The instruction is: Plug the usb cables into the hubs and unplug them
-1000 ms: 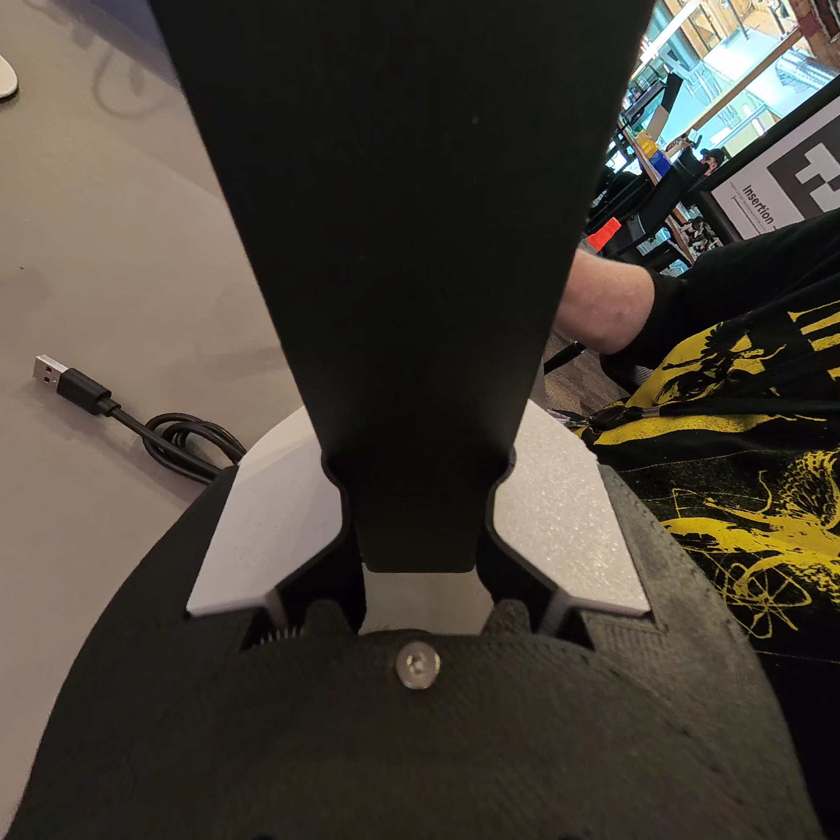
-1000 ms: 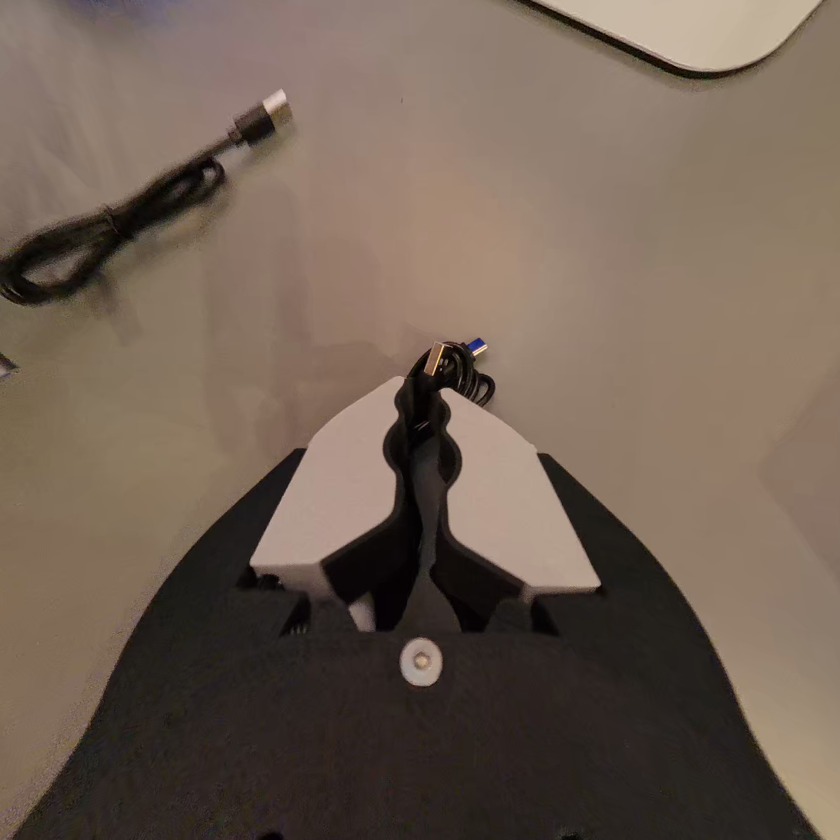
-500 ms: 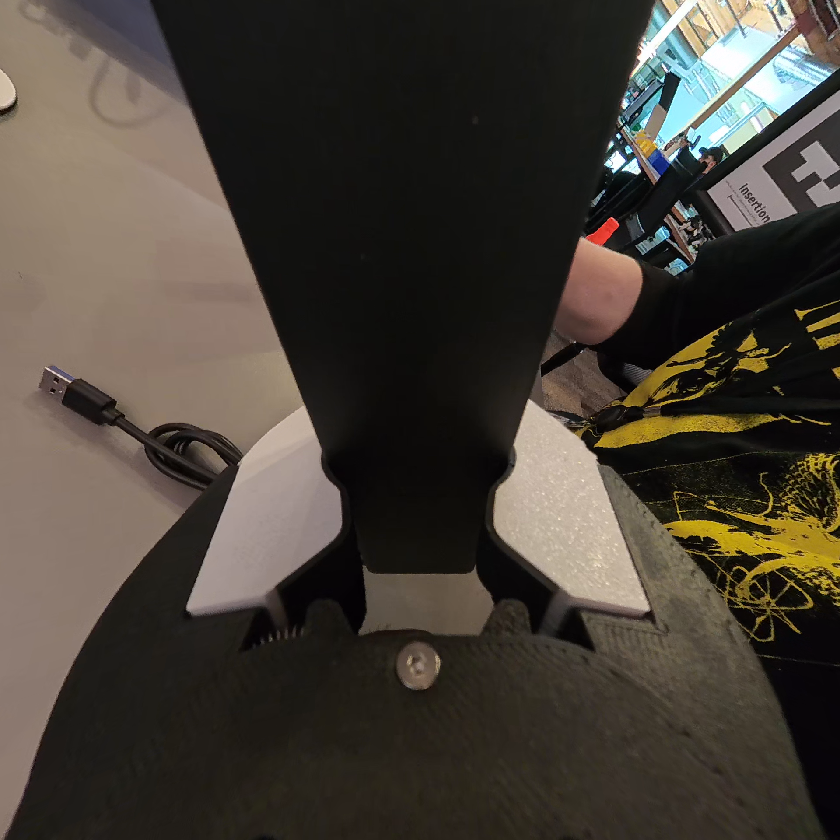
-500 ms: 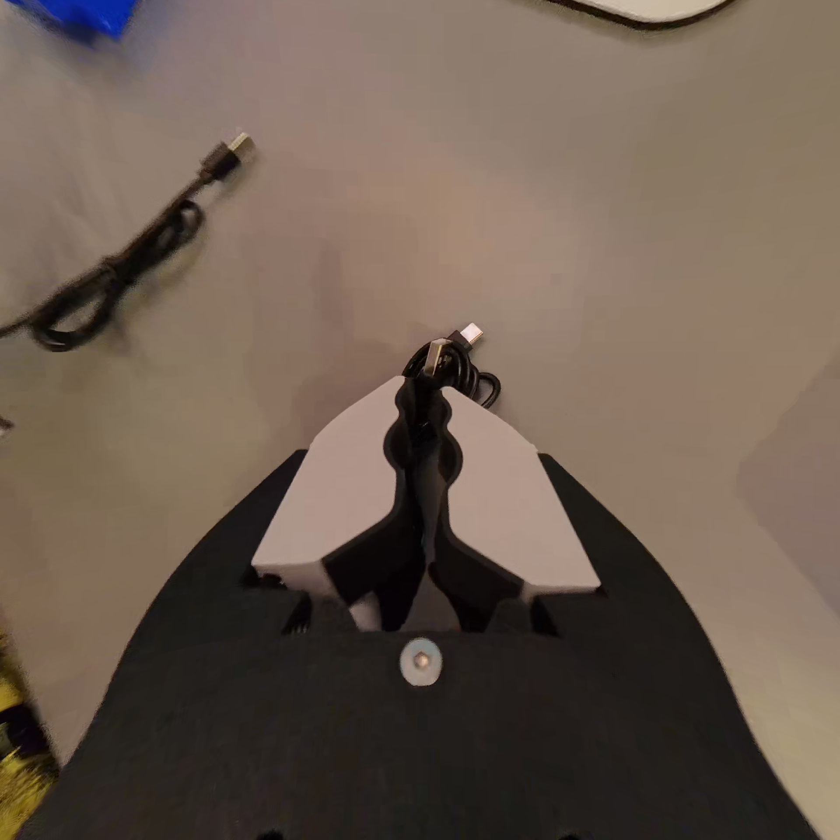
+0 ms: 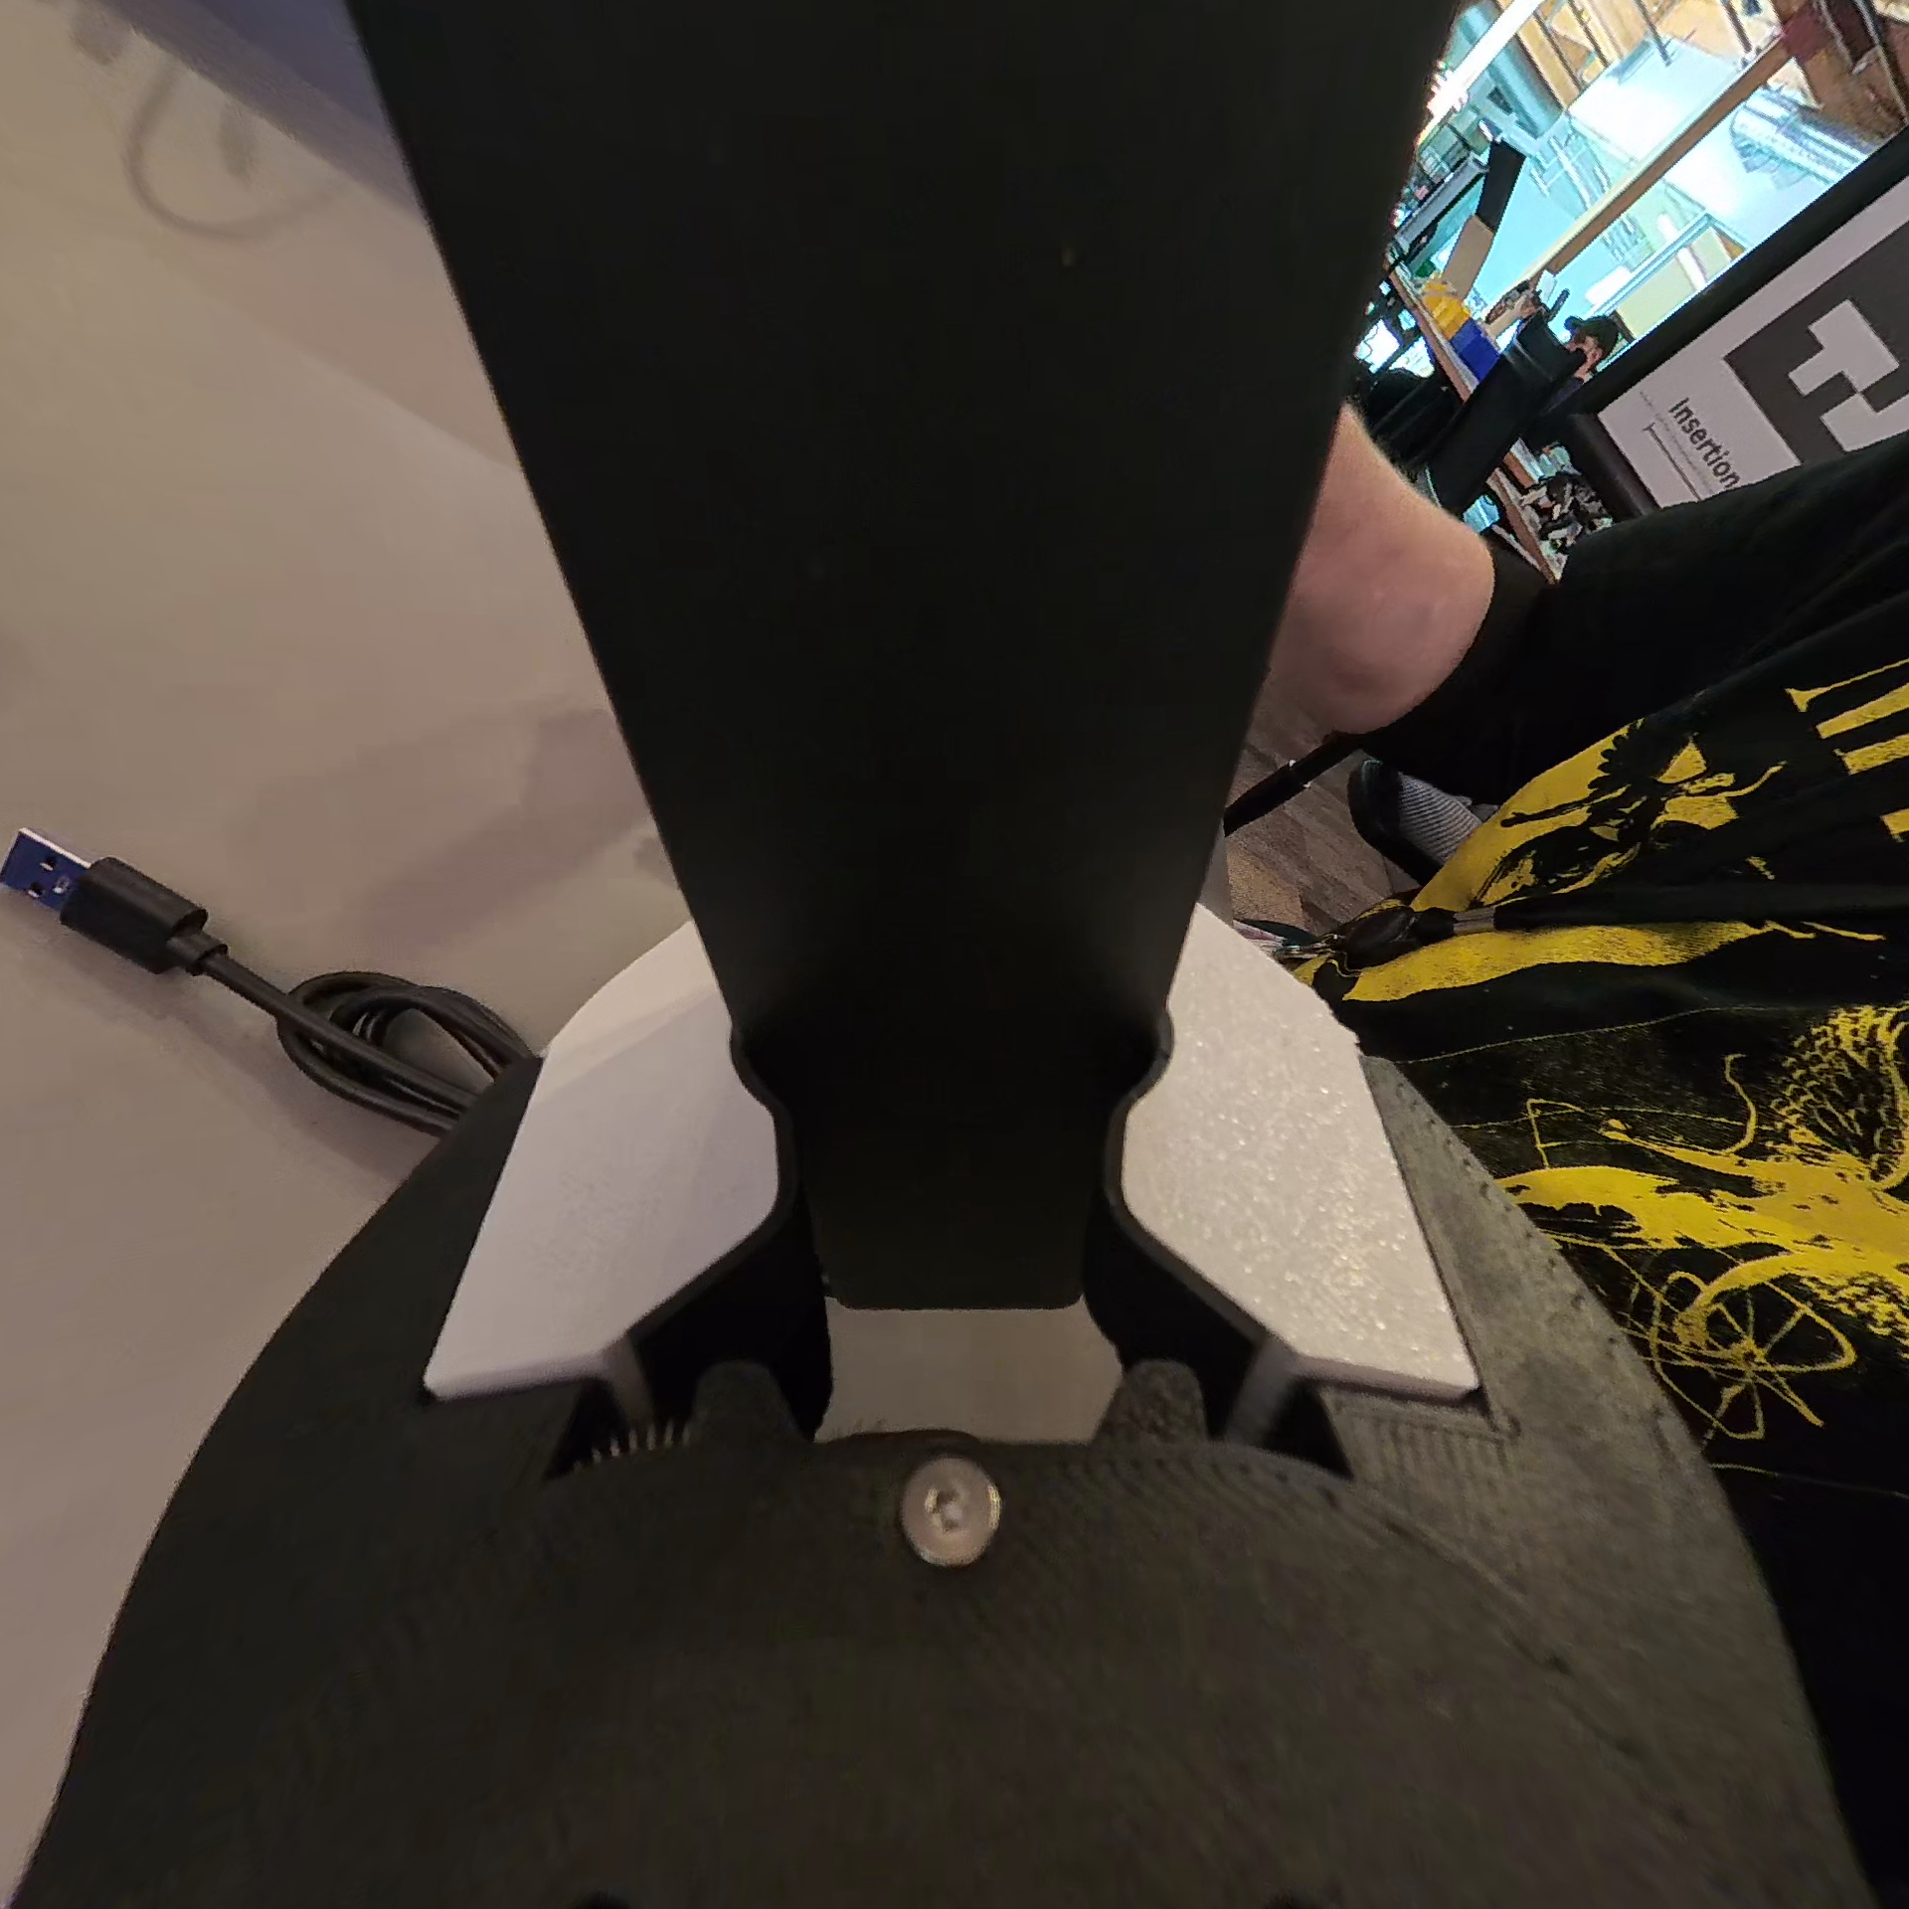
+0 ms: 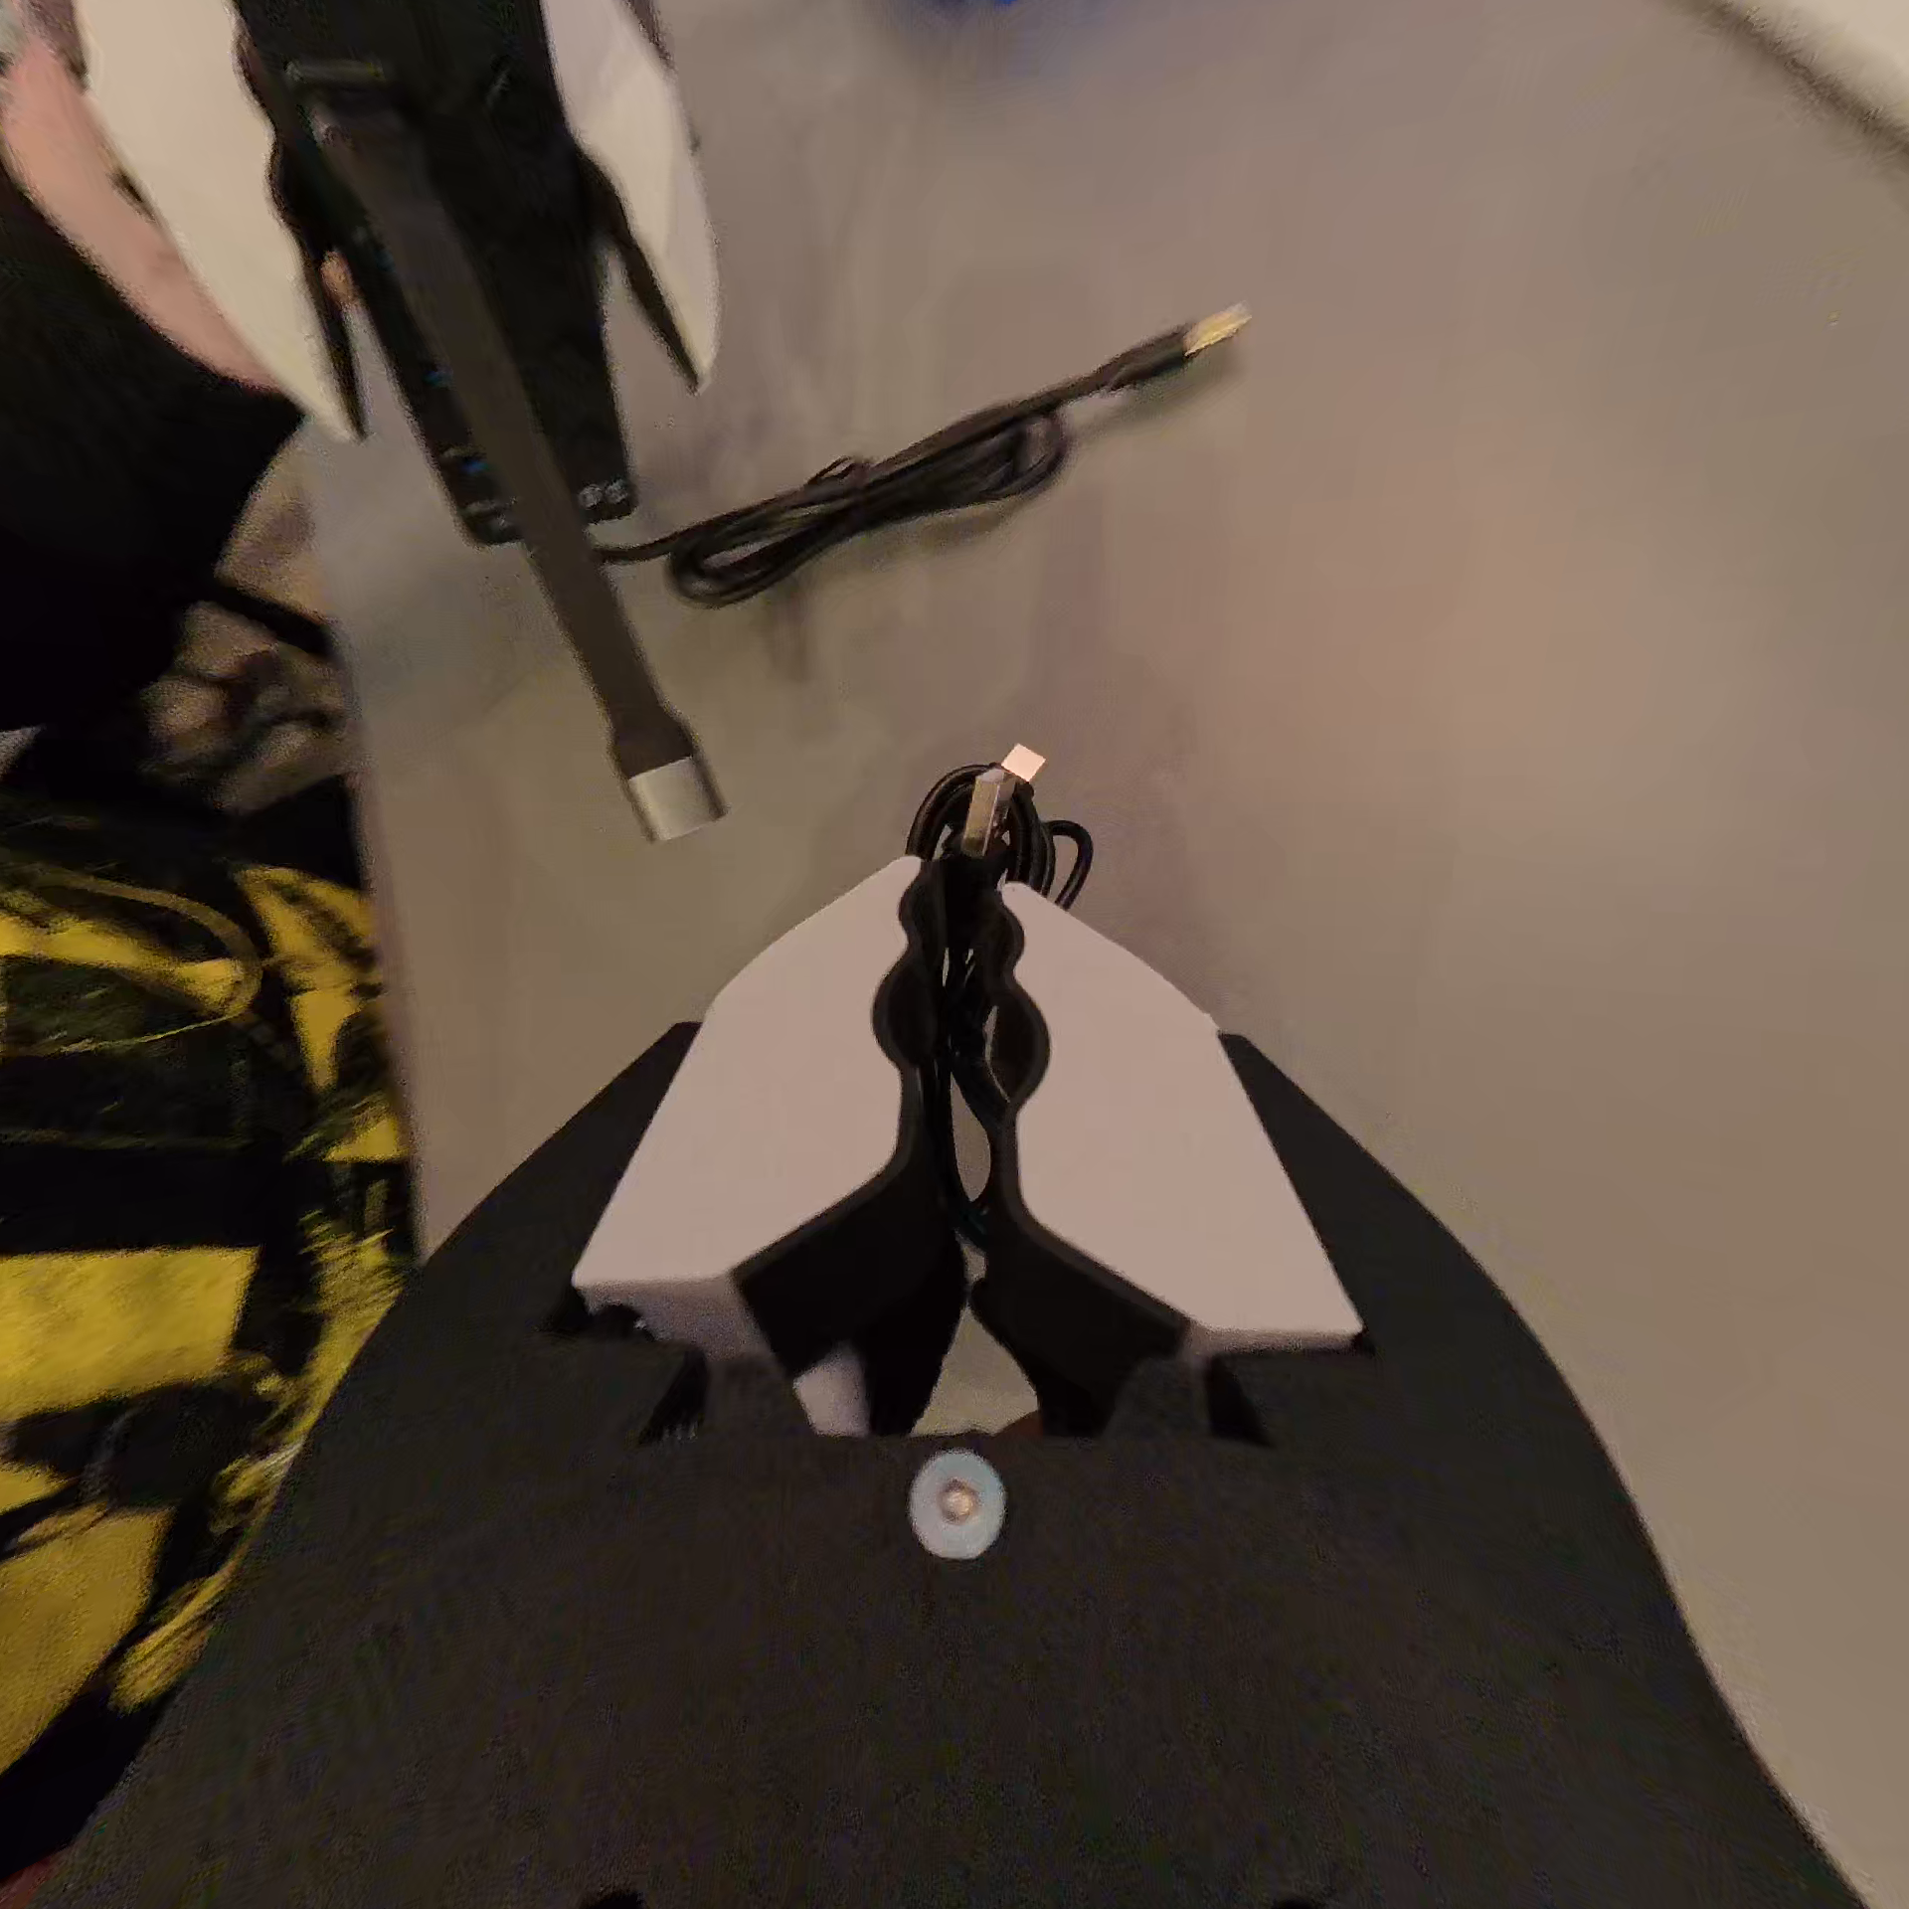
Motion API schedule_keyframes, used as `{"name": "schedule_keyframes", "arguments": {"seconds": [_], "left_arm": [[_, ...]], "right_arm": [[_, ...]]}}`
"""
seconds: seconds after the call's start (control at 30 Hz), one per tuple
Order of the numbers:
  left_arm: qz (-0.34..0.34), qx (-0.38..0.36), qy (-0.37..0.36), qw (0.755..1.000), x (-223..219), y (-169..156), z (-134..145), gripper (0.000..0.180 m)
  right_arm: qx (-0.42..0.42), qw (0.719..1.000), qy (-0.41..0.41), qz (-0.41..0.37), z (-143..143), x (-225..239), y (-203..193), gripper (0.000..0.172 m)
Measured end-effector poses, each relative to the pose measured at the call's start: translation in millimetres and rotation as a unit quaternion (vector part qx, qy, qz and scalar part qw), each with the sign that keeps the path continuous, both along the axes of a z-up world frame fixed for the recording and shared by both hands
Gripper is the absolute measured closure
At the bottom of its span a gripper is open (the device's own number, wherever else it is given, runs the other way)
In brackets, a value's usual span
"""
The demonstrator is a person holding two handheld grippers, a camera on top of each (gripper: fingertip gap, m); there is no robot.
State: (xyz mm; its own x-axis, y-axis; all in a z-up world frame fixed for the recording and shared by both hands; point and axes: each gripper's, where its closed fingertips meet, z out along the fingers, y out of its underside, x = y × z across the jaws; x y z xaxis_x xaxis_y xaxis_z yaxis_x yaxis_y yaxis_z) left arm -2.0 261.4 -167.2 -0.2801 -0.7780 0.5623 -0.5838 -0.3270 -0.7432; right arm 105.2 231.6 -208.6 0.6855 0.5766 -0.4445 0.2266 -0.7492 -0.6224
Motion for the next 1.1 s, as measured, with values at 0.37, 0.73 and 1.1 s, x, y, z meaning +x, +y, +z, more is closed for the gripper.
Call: {"name": "schedule_keyframes", "arguments": {"seconds": [0.37, 0.73, 1.1], "left_arm": [[-0.002, -0.001, 0.002, 1.0, -0.6, -0.8, -0.7, 0.116], [-0.005, 0.0, 0.0, 1.0, 0.2, -3.6, 1.2, 0.116], [0.001, -0.018, -0.005, 1.0, 6.7, -4.9, 3.1, 0.116]], "right_arm": [[-0.027, 0.99, -0.14, -0.006, -48.4, 9.7, -5.5, 0.162], [-0.011, 0.969, -0.244, -0.039, -57.6, 7.4, -5.8, 0.161], [0.271, 0.894, -0.356, 0.01, 39.8, -22.9, 26.5, 0.165]]}}
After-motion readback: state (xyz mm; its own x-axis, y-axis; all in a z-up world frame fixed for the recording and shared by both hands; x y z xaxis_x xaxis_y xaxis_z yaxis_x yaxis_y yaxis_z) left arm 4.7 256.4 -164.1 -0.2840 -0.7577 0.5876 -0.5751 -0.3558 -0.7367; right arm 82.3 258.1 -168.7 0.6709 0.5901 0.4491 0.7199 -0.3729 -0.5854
